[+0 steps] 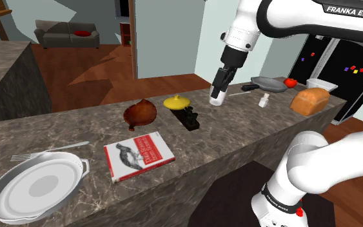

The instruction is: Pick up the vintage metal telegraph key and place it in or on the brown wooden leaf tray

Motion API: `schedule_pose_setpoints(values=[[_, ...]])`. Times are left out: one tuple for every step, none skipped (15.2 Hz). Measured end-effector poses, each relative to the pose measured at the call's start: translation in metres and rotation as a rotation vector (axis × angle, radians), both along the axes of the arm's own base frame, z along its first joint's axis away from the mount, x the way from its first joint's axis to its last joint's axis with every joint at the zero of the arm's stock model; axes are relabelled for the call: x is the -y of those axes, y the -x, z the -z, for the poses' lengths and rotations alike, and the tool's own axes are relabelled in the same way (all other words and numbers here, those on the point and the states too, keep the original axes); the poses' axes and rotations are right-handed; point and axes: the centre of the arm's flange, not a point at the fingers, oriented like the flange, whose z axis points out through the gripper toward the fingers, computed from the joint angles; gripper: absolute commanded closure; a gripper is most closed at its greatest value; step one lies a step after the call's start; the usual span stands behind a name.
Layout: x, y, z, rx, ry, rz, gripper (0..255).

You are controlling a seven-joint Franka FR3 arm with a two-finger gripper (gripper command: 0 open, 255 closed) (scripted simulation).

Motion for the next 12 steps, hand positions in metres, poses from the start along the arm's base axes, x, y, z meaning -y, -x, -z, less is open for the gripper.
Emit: schedule_pose_setpoints(values=[[0.000, 0.000, 0.000, 0.000, 0.000, 0.000, 0], [0.002, -0.004, 0.004, -0.002, 0.002, 0.008, 0], [0.003, -0.013, 0.009, -0.005, 0.005, 0.021, 0], [0.004, -0.021, 0.018, -0.009, 0.009, 0.036, 0], [0.007, -0.032, 0.024, -0.012, 0.013, 0.051, 0], [0.007, -0.041, 0.031, -0.016, 0.017, 0.067, 0], [0.009, -0.054, 0.041, -0.020, 0.022, 0.084, 0], [0.013, -0.063, 0.046, -0.023, 0.026, 0.101, 0], [0.018, -0.074, 0.055, -0.027, 0.031, 0.118, 0], [0.023, -0.084, 0.063, -0.030, 0.035, 0.135, 0], [0.027, -0.093, 0.069, -0.034, 0.039, 0.152, 0], [0.030, -0.104, 0.076, -0.037, 0.044, 0.169, 0]])
